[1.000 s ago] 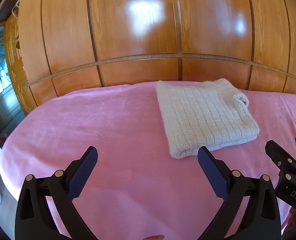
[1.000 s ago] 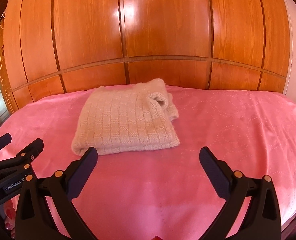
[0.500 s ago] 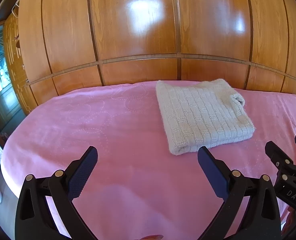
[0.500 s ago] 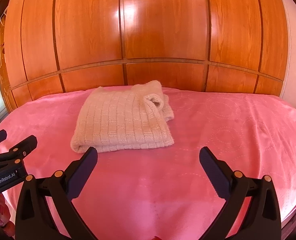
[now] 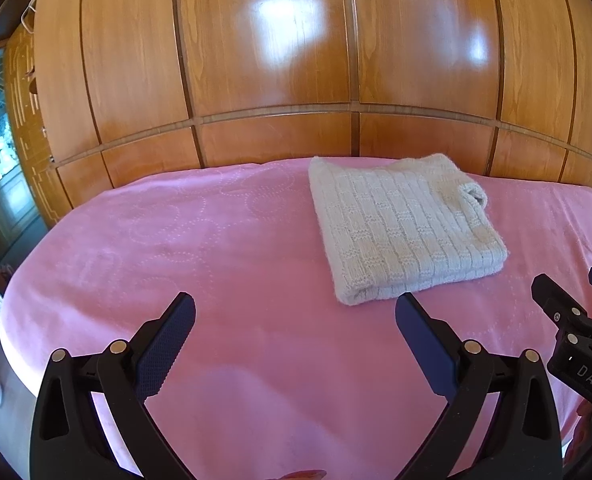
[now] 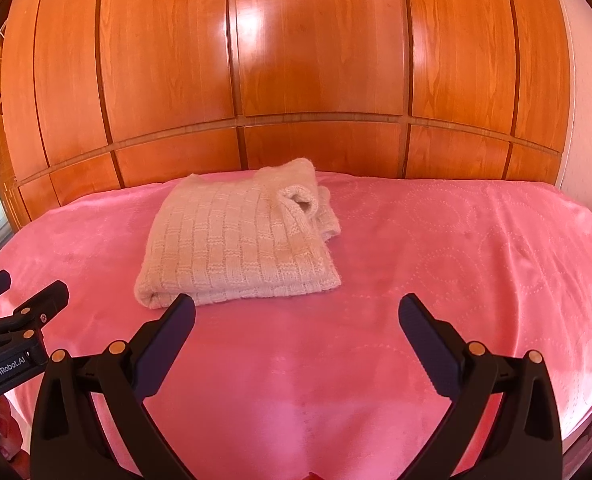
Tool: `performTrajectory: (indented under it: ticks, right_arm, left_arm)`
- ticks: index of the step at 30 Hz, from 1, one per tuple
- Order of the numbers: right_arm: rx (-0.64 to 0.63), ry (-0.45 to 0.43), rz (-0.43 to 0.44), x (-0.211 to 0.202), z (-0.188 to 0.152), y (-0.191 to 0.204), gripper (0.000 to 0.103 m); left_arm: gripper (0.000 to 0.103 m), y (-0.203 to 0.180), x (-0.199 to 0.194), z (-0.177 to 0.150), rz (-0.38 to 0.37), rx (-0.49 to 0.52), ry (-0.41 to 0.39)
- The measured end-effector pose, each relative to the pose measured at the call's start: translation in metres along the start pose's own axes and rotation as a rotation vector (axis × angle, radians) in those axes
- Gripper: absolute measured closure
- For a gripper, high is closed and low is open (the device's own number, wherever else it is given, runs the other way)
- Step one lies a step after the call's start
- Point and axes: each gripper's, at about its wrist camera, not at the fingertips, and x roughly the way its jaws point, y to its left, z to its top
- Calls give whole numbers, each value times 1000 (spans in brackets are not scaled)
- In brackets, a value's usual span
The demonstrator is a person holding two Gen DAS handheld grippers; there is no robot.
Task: Fold small clothes
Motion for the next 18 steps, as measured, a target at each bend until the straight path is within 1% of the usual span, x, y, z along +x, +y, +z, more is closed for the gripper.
performTrajectory:
  ticks: [1, 3, 4, 5, 7, 8, 10, 12, 13, 15, 16, 18]
  right_arm:
    - [2, 2, 1, 2, 2, -12, 2]
    - [4, 5, 1, 10, 5, -19, 2]
    - [5, 5, 1, 11, 7, -35, 2]
    - [4, 5, 1, 7, 2, -18, 2]
    - [4, 6, 0, 6, 0, -13, 2]
    - [6, 8, 1, 9, 2, -25, 2]
    - [10, 10, 1, 11, 4, -35, 2]
    - [14, 12, -1, 11, 3, -29, 2]
    - [16, 14, 1, 13, 5, -40, 2]
    - [19, 15, 1, 12, 5, -34, 2]
    - [19, 16, 1, 8, 1, -18, 2]
    - [20, 20, 4, 9, 3, -29, 2]
  left_arm:
    - [4, 0, 0, 0, -1, 1, 1]
    - [4, 0, 1, 0, -1, 0, 3]
    - [4, 0, 1, 0, 0, -1, 4]
    - [4, 1, 1, 0, 0, -1, 5]
    - [4, 0, 1, -1, -2, -4, 6]
    - [4, 0, 1, -1, -3, -6, 7]
    - [4, -1, 1, -2, -2, -7, 10]
    - [4, -1, 1, -2, -2, -7, 13]
    - [4, -1, 0, -2, -1, -8, 12]
    - [4, -1, 1, -2, 0, -9, 13]
    - [4, -1, 1, -2, 0, -8, 14]
    - [4, -1, 1, -3, 1, -9, 14]
